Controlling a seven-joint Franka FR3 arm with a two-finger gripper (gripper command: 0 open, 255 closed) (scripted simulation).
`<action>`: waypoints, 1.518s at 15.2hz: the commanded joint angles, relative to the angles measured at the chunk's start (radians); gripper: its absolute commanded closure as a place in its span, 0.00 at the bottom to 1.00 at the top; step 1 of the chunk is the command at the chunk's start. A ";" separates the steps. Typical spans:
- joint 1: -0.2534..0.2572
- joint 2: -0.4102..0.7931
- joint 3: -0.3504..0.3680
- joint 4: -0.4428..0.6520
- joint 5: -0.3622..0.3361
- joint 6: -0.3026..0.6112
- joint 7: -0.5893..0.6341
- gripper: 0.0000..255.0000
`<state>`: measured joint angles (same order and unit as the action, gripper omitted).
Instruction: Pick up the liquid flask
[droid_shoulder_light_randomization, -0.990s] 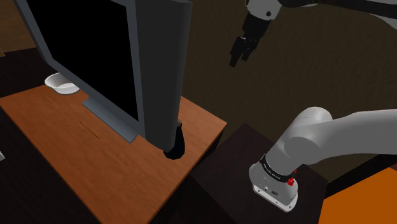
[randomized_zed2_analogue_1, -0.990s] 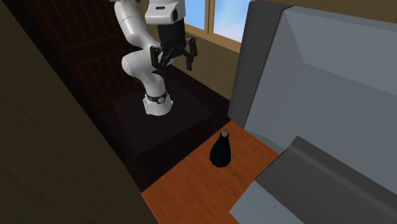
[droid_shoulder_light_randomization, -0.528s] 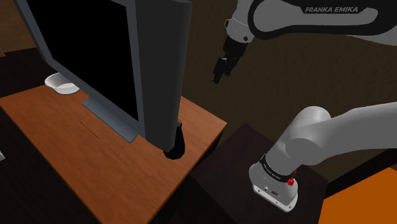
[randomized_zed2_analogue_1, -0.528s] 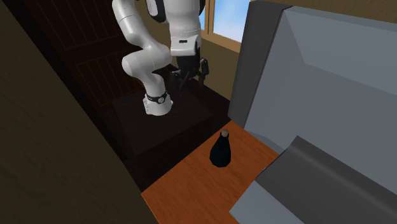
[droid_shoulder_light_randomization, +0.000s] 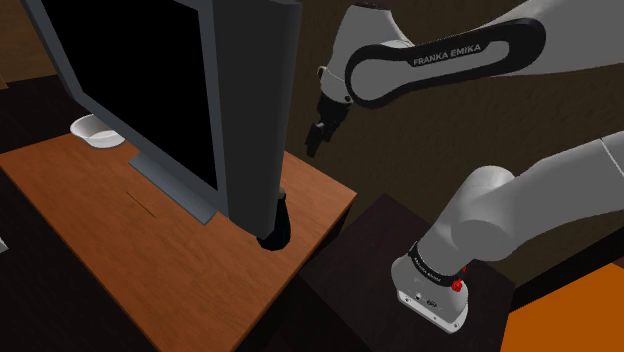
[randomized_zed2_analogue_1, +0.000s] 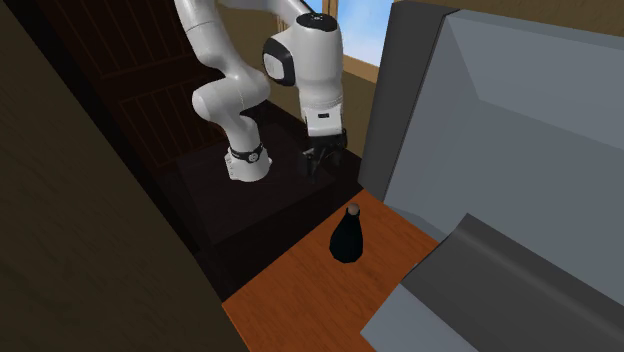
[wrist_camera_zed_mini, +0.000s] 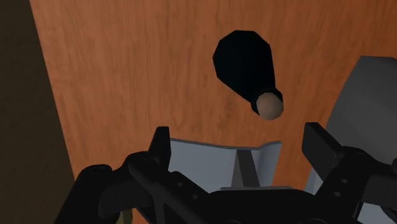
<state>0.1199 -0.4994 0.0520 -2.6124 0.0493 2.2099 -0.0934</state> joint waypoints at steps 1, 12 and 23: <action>0.016 0.058 0.011 -0.015 0.009 0.078 -0.008 0.00; 0.085 0.474 0.074 0.037 0.016 0.454 -0.043 0.00; 0.085 0.584 0.073 0.029 -0.001 0.572 -0.034 1.00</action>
<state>0.2050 0.0827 0.1252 -2.5838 0.0483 2.7801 -0.1267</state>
